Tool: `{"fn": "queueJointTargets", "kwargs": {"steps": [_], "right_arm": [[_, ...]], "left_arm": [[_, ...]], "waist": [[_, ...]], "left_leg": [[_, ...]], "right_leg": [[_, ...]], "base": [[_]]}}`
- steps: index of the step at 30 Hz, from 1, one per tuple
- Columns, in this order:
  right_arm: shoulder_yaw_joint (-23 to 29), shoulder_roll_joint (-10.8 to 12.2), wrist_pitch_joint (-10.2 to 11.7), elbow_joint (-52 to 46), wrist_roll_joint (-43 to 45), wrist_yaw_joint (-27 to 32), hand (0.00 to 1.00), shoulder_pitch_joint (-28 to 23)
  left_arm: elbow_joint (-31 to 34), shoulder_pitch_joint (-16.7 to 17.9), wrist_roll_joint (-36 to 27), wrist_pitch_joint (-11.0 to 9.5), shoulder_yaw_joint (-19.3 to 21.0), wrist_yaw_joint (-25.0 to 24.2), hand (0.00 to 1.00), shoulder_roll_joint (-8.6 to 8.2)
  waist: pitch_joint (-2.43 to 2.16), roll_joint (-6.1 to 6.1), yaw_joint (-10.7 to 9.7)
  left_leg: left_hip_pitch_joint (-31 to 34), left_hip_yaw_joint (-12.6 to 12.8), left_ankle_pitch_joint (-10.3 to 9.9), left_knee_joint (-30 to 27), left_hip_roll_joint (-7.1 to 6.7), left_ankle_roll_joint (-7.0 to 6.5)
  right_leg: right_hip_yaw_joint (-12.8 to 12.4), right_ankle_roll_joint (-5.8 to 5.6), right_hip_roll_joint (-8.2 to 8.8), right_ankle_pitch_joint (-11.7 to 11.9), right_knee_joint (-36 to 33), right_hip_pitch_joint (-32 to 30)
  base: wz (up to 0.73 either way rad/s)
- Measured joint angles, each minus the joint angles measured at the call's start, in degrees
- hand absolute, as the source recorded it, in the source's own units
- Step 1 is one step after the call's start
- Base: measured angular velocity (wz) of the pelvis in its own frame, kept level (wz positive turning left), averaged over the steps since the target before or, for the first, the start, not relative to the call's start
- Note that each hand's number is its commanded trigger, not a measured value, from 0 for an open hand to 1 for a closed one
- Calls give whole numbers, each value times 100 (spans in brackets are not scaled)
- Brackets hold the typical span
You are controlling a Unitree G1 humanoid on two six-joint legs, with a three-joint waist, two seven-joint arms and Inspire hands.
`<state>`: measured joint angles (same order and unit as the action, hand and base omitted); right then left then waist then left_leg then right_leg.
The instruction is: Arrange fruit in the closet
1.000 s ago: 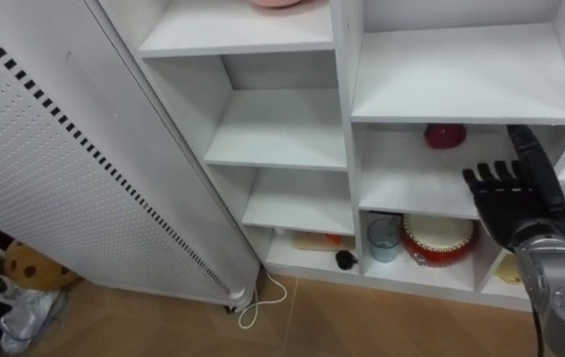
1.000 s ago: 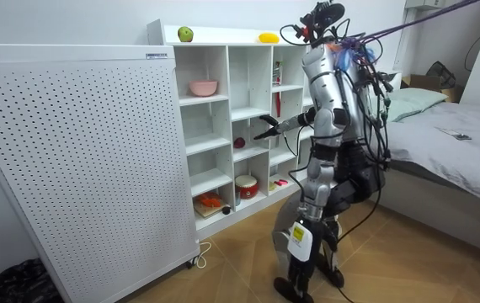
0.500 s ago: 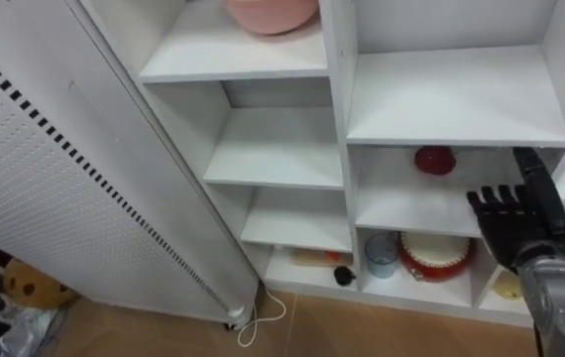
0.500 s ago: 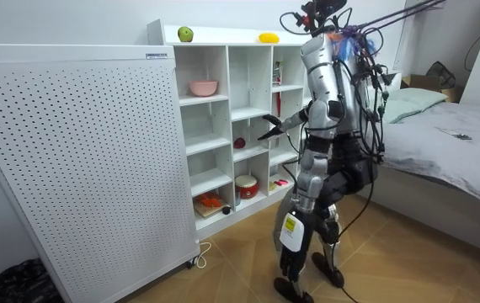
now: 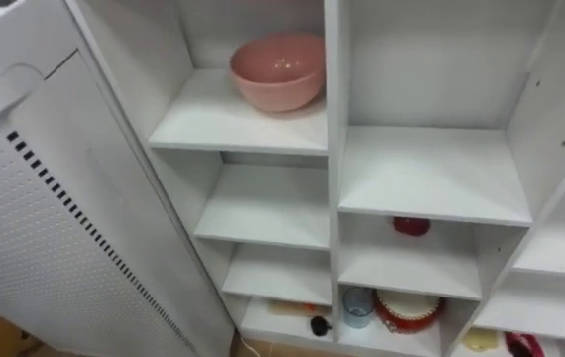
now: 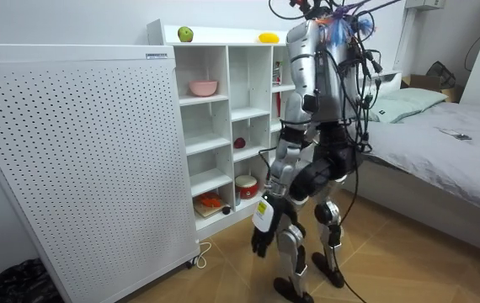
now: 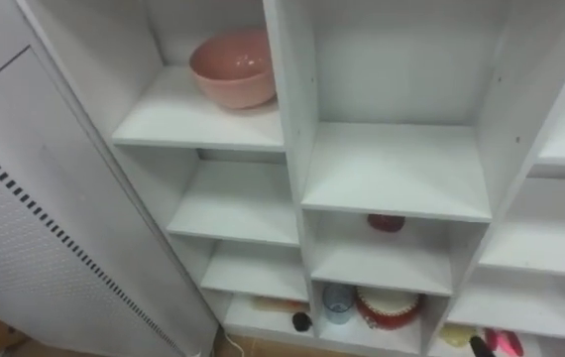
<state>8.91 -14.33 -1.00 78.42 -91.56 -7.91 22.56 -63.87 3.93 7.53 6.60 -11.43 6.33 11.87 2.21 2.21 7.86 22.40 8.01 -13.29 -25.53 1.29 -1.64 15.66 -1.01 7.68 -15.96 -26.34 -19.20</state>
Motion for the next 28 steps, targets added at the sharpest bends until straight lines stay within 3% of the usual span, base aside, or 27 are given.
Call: {"fn": "queueJointTargets", "kwargs": {"steps": [2, 7, 9, 15, 19, 23, 28], "right_arm": [[-18, 226, -74, 18, 75, -120, 0, -533], [-236, 359, -178, 215, 1179, -411, 0, -1524], [-435, 364, -242, 216, 1698, -490, 0, -1853], [-1009, 387, -478, 418, 3242, -735, 0, -2287], [-1131, 383, -593, 373, 4604, -939, 0, -2459], [-1404, 382, -662, 383, 5575, -1002, 0, -2505], [-1385, 357, -604, 194, 6674, -1010, 0, -2417]], "left_arm": [[-85, 59, 103, -48, 195, 73, 0, -16], [-79, 349, 477, -108, 707, 331, 0, -190], [-47, 458, 608, -101, 900, 386, 0, -243], [-32, 500, 791, -73, 1418, 479, 0, -344], [42, 511, 820, -44, 1679, 479, 0, -355], [37, 498, 808, -2, 1691, 415, 0, -358], [33, 454, 829, 58, 1805, 302, 0, -365]], "waist": [[-68, -77, -112], [-181, -211, -275], [-207, -272, -305], [-161, -438, -430], [-225, -528, -466], [-213, -571, -440], [-197, -583, -461]], "left_leg": [[-502, -13, 49, 356, 3, 37], [-1346, -1, 68, 894, -23, 66], [-1583, 50, 69, 1034, -43, 71], [-2212, 59, 84, 1293, -49, 114], [-2328, 49, 85, 1377, -50, 116], [-2482, 81, 86, 1390, -48, 116], [-2585, 126, 84, 1418, 0, 116]], "right_leg": [[26, -36, -111, 139, 501, 553], [93, -93, -206, 292, 1162, 1467], [114, -104, -212, 298, 1280, 1692], [157, -127, -285, 390, 1664, 2337], [148, -125, -288, 397, 1658, 2450], [30, -132, -304, 420, 1660, 2535], [-137, -107, -376, 519, 1693, 2608]], "base": [[0], [1], [0], [0], [0], [-11], [-20]]}}
